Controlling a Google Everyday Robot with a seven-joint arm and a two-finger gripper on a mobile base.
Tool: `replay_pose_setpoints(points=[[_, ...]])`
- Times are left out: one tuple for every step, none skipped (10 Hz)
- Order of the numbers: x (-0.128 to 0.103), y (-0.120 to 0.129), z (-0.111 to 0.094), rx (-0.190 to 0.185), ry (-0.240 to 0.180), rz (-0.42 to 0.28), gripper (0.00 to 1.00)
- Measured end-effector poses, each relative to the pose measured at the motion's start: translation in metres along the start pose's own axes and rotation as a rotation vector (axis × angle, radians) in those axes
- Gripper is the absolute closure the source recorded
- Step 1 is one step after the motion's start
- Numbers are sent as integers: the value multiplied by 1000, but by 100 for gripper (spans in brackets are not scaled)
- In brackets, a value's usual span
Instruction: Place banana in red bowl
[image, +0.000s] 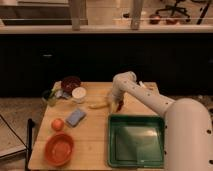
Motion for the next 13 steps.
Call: replay_pose_setpoints(points=[[0, 0, 0, 0, 0, 0, 20], [0, 0, 0, 0, 0, 0, 20], [0, 0, 0, 0, 0, 0, 20], [0, 0, 0, 0, 0, 0, 20], [0, 0, 0, 0, 0, 0, 20], [1, 0, 0, 0, 0, 1, 20], [1, 0, 0, 0, 0, 1, 20], [1, 0, 0, 0, 0, 1, 20], [1, 0, 0, 0, 0, 1, 20], [1, 0, 0, 0, 0, 1, 21], [1, 0, 0, 0, 0, 1, 25], [1, 0, 0, 0, 0, 2, 36], [1, 1, 0, 0, 0, 2, 40]])
